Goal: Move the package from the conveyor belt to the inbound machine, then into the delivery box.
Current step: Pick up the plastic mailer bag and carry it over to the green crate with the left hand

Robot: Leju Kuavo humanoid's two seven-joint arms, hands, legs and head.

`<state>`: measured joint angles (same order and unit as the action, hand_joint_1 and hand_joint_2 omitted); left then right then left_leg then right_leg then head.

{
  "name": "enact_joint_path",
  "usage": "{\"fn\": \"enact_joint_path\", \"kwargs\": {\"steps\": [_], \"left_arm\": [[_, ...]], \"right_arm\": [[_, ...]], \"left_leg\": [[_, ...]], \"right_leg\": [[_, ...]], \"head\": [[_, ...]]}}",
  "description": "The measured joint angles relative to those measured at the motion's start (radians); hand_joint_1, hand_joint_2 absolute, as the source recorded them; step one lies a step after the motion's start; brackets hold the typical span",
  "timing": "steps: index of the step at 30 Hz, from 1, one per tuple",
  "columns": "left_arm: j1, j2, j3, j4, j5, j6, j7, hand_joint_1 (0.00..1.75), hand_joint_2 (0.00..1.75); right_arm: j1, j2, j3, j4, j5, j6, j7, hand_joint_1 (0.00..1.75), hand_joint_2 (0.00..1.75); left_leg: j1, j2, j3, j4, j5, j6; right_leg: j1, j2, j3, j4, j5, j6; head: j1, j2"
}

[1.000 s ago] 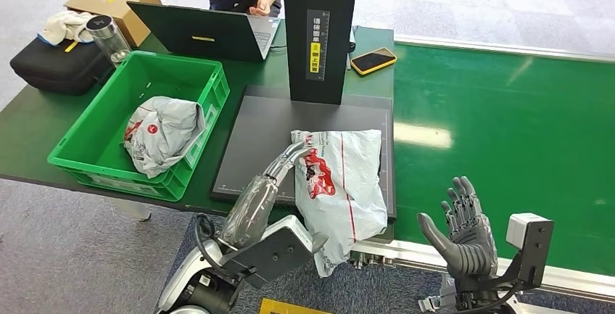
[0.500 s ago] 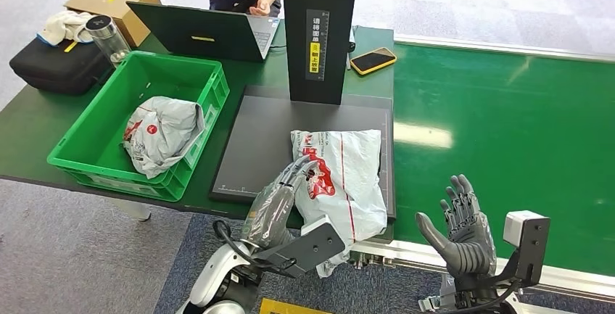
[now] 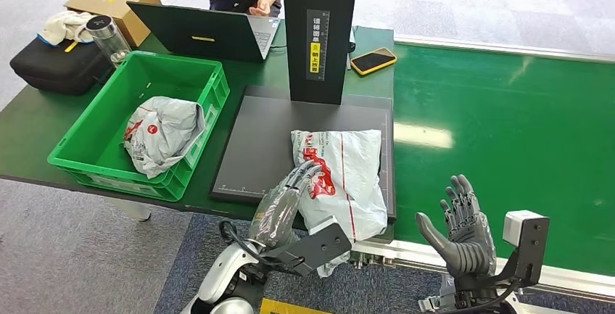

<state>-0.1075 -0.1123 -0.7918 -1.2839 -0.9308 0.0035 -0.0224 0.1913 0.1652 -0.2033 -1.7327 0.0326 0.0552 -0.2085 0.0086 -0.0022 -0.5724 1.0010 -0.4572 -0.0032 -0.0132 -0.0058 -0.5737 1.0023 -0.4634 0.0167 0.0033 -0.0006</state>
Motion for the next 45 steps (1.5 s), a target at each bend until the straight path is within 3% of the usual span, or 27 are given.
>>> {"fn": "enact_joint_path", "kwargs": {"steps": [7, 23, 33, 40, 45], "left_arm": [[-0.057, -0.030, -0.022, 0.098, -0.006, 0.007, -0.014, 0.00, 1.75], [-0.153, -0.062, -0.107, 0.163, 0.012, -0.037, -0.049, 0.00, 1.75], [-0.194, -0.085, -0.149, 0.273, 0.048, -0.024, -0.032, 0.00, 1.75], [-0.230, -0.105, -0.182, 0.383, 0.052, 0.010, -0.021, 0.00, 1.75], [-0.239, -0.110, -0.186, 0.411, 0.062, 0.013, -0.022, 0.00, 1.75]], "right_arm": [[-0.004, 0.000, 0.002, 0.001, 0.010, -0.005, 0.008, 0.00, 1.75], [-0.019, 0.000, 0.025, 0.018, 0.018, -0.022, 0.013, 0.00, 1.75], [-0.034, -0.006, 0.059, 0.051, 0.024, -0.045, 0.021, 0.00, 1.75], [-0.034, -0.014, 0.066, 0.062, 0.073, -0.169, 0.029, 0.00, 1.75], [-0.035, -0.015, 0.007, 0.100, 0.063, -0.249, 0.037, 0.00, 1.75]], "left_leg": [[0.000, 0.000, 0.000, 0.000, 0.000, 0.000], [0.000, 0.000, 0.000, 0.000, 0.000, 0.000], [0.000, 0.000, 0.000, 0.000, 0.000, 0.000], [0.000, 0.000, 0.000, 0.000, 0.000, 0.000], [0.000, 0.000, 0.000, 0.000, 0.000, 0.000]], "right_leg": [[0.000, 0.000, 0.000, 0.000, 0.000, 0.000], [0.000, 0.000, 0.000, 0.000, 0.000, 0.000], [0.000, 0.000, 0.000, 0.000, 0.000, 0.000], [0.000, 0.000, 0.000, 0.000, 0.000, 0.000], [0.000, 0.000, 0.000, 0.000, 0.000, 0.000]], "head": [[0.000, 0.000], [0.000, 0.000], [0.000, 0.000], [0.000, 0.000], [0.000, 0.000]]}}
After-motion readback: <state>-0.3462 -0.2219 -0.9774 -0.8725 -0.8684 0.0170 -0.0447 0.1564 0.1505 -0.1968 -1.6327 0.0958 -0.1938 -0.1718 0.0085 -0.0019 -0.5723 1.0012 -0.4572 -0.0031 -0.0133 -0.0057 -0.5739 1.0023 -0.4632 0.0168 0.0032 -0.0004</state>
